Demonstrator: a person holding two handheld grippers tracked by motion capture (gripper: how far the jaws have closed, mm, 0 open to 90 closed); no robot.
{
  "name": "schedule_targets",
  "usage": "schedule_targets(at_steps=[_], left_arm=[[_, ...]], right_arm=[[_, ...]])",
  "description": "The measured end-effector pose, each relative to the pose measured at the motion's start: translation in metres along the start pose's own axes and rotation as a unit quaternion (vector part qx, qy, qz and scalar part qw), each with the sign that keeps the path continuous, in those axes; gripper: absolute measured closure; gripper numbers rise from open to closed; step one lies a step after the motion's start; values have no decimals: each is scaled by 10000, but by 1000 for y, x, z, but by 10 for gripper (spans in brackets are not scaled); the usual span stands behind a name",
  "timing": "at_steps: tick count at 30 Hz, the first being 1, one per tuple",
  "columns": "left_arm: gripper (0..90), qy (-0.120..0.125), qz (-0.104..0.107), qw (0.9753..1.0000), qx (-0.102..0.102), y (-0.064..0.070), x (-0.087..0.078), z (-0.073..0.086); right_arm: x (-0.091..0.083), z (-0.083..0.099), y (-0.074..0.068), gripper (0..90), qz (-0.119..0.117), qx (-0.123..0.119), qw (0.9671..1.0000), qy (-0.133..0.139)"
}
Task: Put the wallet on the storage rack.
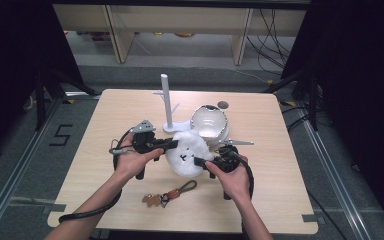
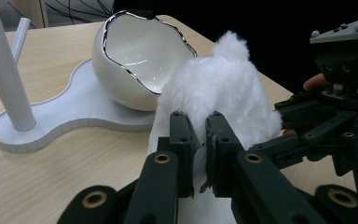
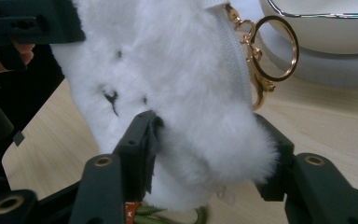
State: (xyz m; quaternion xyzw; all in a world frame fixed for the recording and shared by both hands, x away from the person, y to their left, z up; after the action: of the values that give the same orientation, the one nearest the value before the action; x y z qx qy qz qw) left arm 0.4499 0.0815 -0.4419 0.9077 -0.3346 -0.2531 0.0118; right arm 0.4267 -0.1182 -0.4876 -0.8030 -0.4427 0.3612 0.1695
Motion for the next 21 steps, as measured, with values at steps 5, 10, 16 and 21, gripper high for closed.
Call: schedule_targets(at_steps=[5,10,16,21], left_arm=[[822,57,16,10000,-44,0,0,0],[817,133,41,9998,-113,0,0,0],[763,252,-26,9996,151,2,5,1],[715,267,-97,9985,477,4,9,3]], right_arm=[[-5,0,1,713,-106,49,9999,42],[-12,-5,-1,769,38,-207,9996,192],[-22,-12,-4,776,243,-515,9981,242],[-33,-20,-5,777,472,-783,9955,232]])
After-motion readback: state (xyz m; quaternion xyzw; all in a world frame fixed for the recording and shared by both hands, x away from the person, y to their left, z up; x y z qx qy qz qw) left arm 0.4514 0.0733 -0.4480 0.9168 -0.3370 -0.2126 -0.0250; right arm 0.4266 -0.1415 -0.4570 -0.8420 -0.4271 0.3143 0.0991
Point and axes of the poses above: each handheld gripper's, and its own axes: x roughly forward along the jaws, z roughly out of its underside, y roughly to its right, the point moved 5 cm from there along x, roughly forward along the jaws, and after that the axes turned 13 degrees about -z, right-handed, at the moved point
